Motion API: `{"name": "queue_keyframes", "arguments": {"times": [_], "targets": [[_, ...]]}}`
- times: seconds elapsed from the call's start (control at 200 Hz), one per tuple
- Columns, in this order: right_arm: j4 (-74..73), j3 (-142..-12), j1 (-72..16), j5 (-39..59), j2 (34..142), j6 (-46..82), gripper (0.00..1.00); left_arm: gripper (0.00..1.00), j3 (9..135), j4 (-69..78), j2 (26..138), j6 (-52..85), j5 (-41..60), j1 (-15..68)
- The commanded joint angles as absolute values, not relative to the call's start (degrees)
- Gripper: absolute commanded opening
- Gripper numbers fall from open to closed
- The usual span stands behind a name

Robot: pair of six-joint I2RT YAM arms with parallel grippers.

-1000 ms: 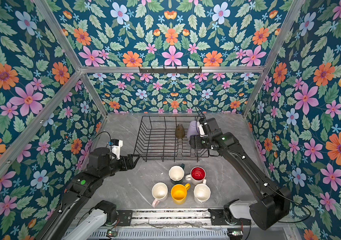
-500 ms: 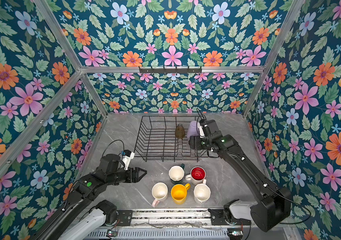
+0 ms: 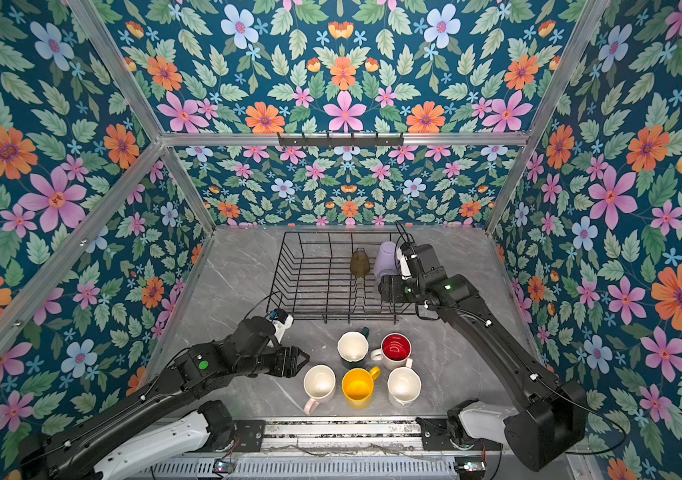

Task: Load the cups into the dish rack
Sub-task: 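Reach the left gripper down to the pink mug while right withdraws, then close the left gripper on the pink mug's rim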

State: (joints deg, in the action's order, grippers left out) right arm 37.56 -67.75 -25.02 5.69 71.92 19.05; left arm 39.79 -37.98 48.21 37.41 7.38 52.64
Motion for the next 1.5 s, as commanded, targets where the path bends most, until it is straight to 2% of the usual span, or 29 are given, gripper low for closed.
{"name": "queue_keyframes", "arguments": {"times": [0.0, 0.465, 1.03, 1.105, 1.28, 1.495], "targets": [[36.7, -67.5, -25.0, 4.8, 71.5, 19.2, 0.87, 0.76, 40.0, -38.3, 50.0, 39.9, 3.8, 55.2], [36.6, -66.9, -25.1, 4.8, 70.8, 19.4, 0.86, 0.74, 39.7, -38.1, 55.7, 42.3, 0.0, 62.8], [35.7, -65.1, -25.1, 4.8, 70.5, 19.4, 0.86, 0.68, 40.8, -35.9, 63.2, 39.5, -0.6, 63.6], [35.6, -65.0, -25.1, 4.8, 70.7, 19.4, 0.86, 0.65, 40.8, -35.4, 64.2, 39.3, -0.4, 63.6], [34.7, -64.8, -25.1, 5.1, 71.0, 19.1, 0.87, 0.52, 40.7, -34.9, 65.8, 39.0, -0.3, 63.6], [34.1, -64.6, -25.1, 5.4, 71.6, 18.7, 0.87, 0.43, 40.9, -35.4, 66.6, 38.9, -0.6, 63.6]]}}
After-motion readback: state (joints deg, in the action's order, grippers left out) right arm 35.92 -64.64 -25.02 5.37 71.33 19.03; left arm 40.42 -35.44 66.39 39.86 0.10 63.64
